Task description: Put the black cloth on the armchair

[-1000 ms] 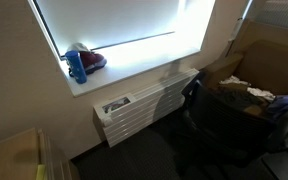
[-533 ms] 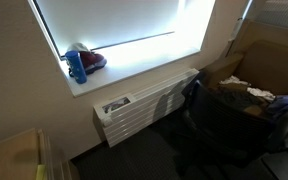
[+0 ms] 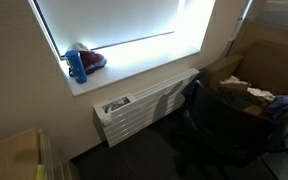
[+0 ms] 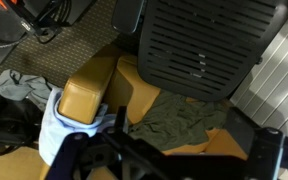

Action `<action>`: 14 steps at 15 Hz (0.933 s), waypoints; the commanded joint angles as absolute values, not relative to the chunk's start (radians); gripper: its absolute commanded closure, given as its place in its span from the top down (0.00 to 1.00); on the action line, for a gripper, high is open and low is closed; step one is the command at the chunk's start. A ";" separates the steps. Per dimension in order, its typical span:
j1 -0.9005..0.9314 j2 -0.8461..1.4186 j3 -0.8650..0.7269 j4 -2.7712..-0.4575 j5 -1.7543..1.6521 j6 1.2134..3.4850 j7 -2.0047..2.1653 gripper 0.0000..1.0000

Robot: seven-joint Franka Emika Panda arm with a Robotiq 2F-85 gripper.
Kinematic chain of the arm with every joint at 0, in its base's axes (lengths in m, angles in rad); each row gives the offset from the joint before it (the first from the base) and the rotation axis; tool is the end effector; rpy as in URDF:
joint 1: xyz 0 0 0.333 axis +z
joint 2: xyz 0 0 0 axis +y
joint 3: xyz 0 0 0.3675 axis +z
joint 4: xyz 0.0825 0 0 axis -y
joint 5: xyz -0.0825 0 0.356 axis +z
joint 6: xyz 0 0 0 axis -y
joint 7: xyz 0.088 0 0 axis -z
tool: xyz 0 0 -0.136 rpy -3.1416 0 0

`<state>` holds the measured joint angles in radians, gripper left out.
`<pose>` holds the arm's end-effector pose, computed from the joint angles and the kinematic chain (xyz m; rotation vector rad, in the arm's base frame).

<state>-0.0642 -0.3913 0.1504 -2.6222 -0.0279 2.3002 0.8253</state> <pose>0.3642 0.0312 0.4200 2.8915 -1.1058 0.1433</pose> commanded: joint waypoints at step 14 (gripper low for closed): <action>-0.330 -0.186 0.165 -2.682 -0.406 2.818 1.303 1.00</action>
<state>-0.3298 -0.1856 0.1648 -2.6819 -0.4061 2.8179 1.3031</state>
